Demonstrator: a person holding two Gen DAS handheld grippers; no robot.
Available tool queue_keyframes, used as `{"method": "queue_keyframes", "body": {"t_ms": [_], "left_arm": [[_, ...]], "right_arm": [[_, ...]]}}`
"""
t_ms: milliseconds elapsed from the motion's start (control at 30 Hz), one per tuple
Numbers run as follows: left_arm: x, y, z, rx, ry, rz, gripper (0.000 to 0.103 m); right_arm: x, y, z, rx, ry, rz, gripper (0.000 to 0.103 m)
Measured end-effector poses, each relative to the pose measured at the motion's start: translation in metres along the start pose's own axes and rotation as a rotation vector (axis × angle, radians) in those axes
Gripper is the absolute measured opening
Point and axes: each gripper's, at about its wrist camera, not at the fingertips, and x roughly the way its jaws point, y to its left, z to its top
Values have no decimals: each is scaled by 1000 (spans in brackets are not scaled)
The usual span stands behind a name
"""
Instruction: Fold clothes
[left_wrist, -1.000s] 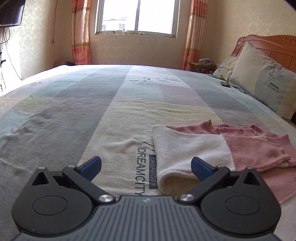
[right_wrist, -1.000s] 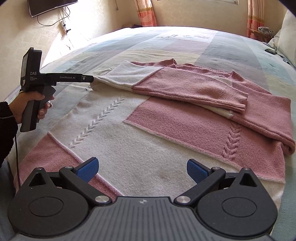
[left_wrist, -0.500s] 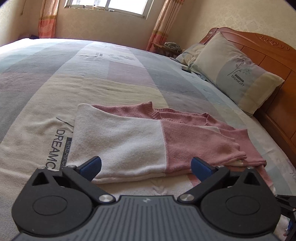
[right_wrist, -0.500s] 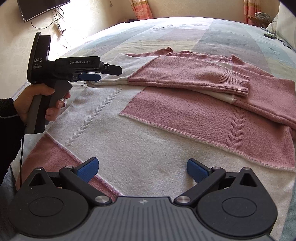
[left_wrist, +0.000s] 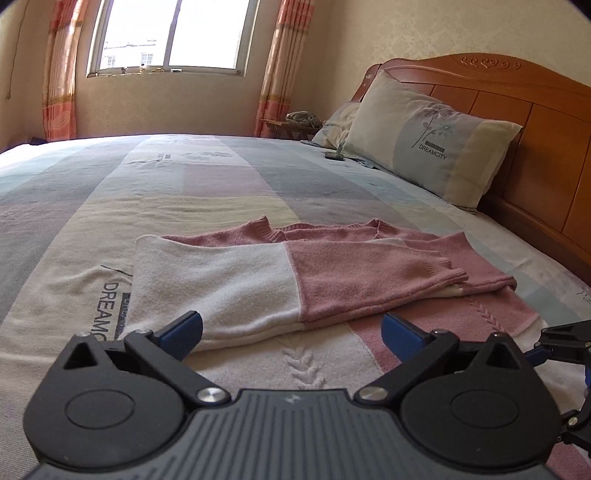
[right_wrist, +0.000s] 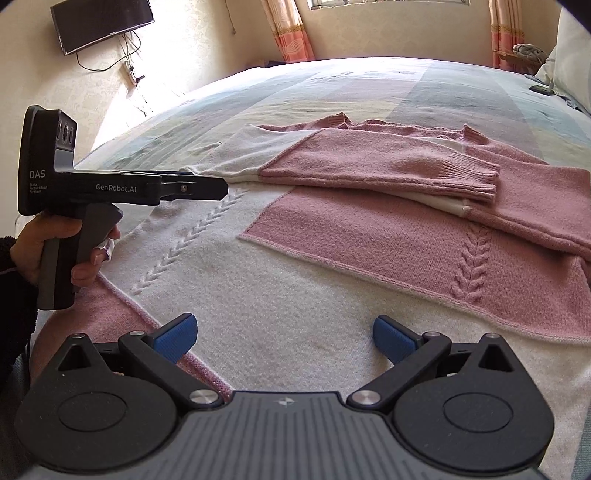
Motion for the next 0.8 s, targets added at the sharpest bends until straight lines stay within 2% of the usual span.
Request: {"method": "queue_keyframes", "body": {"t_ms": [67, 133, 200, 300, 333, 367, 500, 667, 733, 800], "left_arm": [[5, 12, 8, -45, -11, 13, 102], [23, 35, 4, -184, 88, 1, 102], [32, 46, -6, -292, 150, -74, 102], [21, 37, 3, -269, 119, -154, 102], [15, 33, 7, -249, 78, -163, 102], [10, 30, 9, -229, 45, -151, 102], [7, 34, 10, -224, 49, -89, 102], [8, 39, 10, -268, 54, -111, 102], [8, 37, 11, -267, 56, -126, 102], [6, 36, 12, -266, 53, -133, 102]], "right_arm": [[3, 2, 4, 16, 0, -15, 103], [5, 2, 7, 32, -6, -26, 103], [8, 1, 9, 48, -13, -28, 103], [8, -5, 13, 97, -25, -8, 103], [7, -8, 14, 119, -30, 3, 103], [7, -11, 15, 141, -34, 13, 103], [-3, -38, 20, 296, -90, 119, 103], [-33, -90, 33, 559, -306, 193, 103], [-35, -115, 41, 658, -341, 197, 103], [-26, -143, 52, 721, -328, 195, 103]]}}
